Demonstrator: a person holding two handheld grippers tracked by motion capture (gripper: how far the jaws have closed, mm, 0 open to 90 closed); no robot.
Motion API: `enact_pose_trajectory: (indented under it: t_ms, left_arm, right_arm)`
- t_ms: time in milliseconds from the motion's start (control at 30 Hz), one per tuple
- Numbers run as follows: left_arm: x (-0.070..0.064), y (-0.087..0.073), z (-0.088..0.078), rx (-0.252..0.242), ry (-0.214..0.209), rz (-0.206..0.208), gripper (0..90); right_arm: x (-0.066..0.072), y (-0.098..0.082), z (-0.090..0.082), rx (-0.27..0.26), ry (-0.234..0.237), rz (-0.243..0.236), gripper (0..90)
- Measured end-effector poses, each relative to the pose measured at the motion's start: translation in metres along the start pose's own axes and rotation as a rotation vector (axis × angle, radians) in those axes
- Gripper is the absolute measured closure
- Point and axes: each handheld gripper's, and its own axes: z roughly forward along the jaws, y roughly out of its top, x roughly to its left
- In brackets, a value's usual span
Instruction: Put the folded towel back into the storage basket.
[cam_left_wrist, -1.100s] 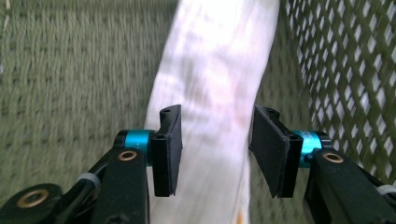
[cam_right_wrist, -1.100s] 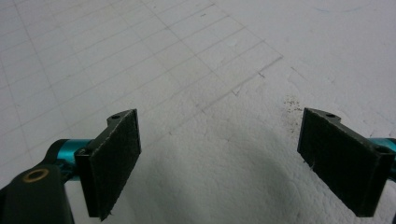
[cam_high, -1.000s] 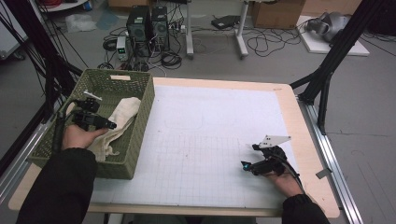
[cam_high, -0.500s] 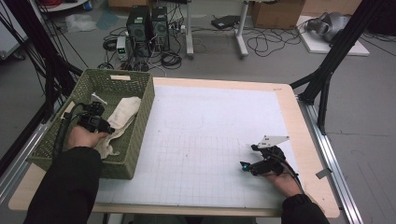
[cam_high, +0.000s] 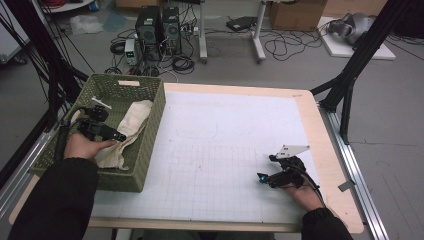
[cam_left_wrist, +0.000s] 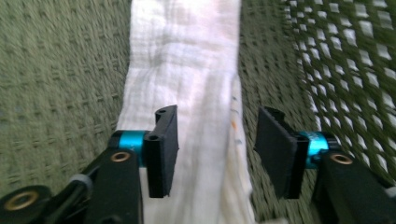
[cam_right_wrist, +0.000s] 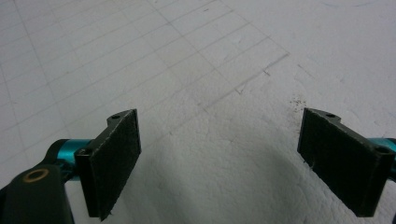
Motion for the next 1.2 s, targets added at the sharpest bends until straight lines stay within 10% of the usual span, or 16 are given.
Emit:
enact_pose_trajectory:
  t_ms: [233, 467, 767, 867, 967, 1200]
  left_arm:
    - [-0.003, -0.009, 0.001, 0.121, 0.042, 0.085, 46.9]
    - [-0.005, -0.009, 0.01, 0.18, 0.03, 0.101, 87.1]
    - [-0.004, -0.009, 0.022, 0.168, -0.151, 0.005, 79.6]
    - [-0.008, -0.012, 0.038, 0.267, -0.154, 0.01, 61.2]
    - [-0.01, -0.012, 0.039, 0.265, -0.158, 0.022, 55.5]
    - [-0.003, -0.006, 0.013, 0.157, -0.123, 0.043, 69.7]
  right_arm:
    - [0.0, 0.0, -0.001, 0.006, -0.005, 0.002, 12.5]
    - [0.0, 0.0, 0.001, 0.011, -0.007, -0.005, 12.6]
    - [0.0, 0.0, 0.001, 0.009, -0.009, -0.004, 12.6]
    - [0.001, 0.0, 0.001, 0.008, -0.009, -0.011, 12.6]
    - [0.0, 0.001, -0.001, -0.003, -0.01, -0.002, 12.6]
    - [0.0, 0.001, -0.002, -0.002, -0.01, -0.007, 12.6]
